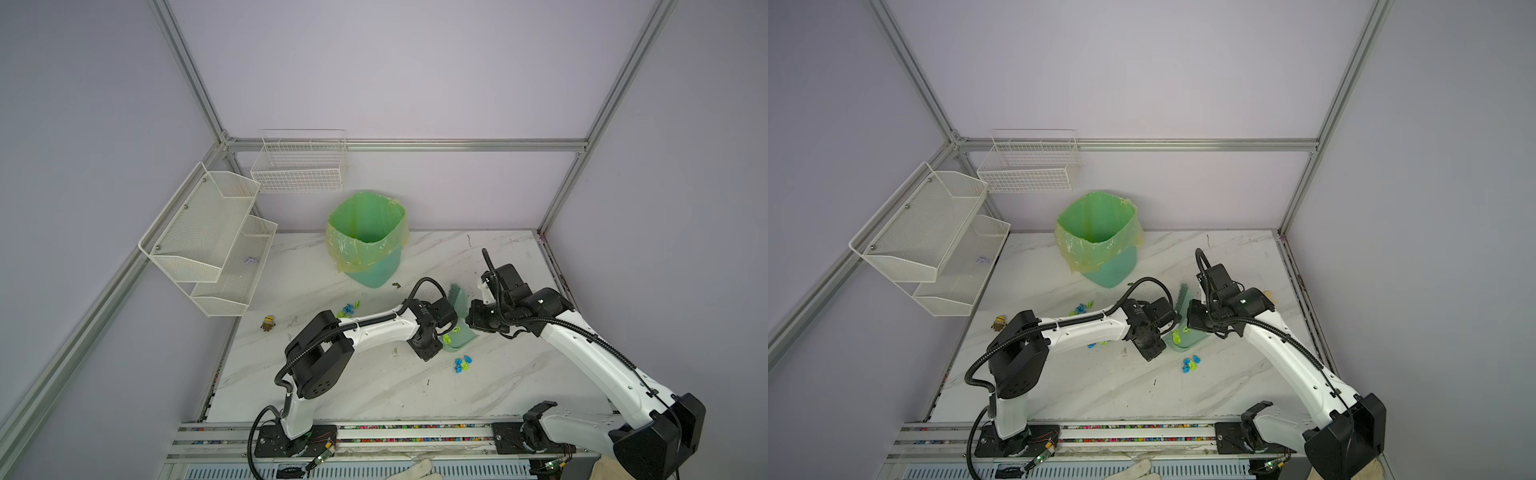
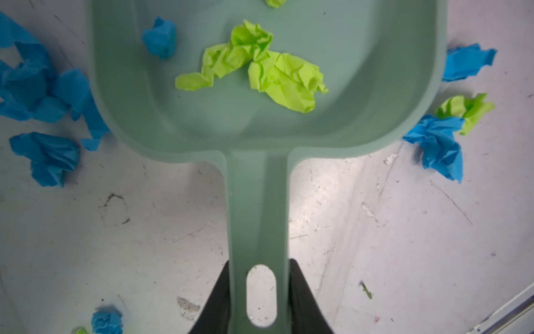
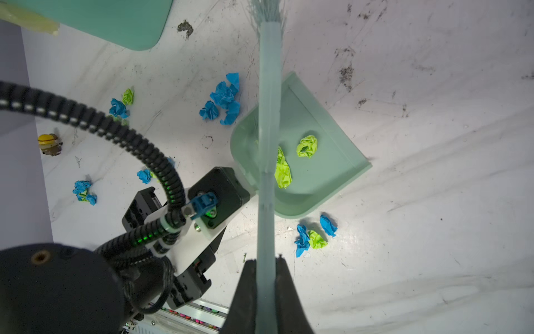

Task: Sweep away the paper scraps from the table
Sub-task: 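Sweep paper scraps into the dustpan with the brush in the right gripper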

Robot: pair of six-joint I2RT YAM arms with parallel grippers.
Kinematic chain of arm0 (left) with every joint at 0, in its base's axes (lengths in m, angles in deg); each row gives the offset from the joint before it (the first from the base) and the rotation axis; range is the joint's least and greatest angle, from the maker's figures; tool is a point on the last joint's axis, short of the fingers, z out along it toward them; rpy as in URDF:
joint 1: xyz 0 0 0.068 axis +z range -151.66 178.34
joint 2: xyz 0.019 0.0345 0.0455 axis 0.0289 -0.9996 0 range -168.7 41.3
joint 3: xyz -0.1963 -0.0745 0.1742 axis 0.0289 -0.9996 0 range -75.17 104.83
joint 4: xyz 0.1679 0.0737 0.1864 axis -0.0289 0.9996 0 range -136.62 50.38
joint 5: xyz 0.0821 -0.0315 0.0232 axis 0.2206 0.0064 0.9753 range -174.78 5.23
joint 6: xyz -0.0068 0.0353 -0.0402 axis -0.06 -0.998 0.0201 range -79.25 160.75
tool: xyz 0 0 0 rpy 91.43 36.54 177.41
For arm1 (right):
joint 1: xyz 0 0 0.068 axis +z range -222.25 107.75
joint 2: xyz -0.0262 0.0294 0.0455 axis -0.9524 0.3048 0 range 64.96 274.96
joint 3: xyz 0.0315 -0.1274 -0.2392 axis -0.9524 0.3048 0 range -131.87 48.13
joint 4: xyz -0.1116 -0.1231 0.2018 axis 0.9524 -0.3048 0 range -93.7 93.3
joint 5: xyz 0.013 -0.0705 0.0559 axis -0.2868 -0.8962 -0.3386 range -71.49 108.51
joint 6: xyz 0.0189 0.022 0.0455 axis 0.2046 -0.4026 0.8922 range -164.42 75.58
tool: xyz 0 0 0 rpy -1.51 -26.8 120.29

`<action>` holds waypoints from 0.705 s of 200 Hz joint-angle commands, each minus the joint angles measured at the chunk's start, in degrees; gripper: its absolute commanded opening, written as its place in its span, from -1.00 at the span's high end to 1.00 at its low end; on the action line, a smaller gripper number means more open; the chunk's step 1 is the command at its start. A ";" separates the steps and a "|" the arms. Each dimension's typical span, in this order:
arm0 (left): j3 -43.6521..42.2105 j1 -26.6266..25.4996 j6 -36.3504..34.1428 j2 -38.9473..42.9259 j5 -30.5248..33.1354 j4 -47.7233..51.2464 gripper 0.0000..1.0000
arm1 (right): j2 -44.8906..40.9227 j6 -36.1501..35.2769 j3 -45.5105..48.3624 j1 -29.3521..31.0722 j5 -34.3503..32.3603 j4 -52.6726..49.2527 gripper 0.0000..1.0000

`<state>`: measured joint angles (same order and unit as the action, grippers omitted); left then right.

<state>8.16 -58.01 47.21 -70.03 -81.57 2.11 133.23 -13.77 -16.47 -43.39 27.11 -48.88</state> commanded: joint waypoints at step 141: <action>2.75 0.20 1.01 2.94 4.43 -0.95 1.00 | 5.10 0.54 -9.29 -2.46 -15.03 -0.64 1.00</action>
<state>8.16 -58.01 47.21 -69.68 -78.53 1.81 138.72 -11.71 -24.88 -44.92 14.83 -50.06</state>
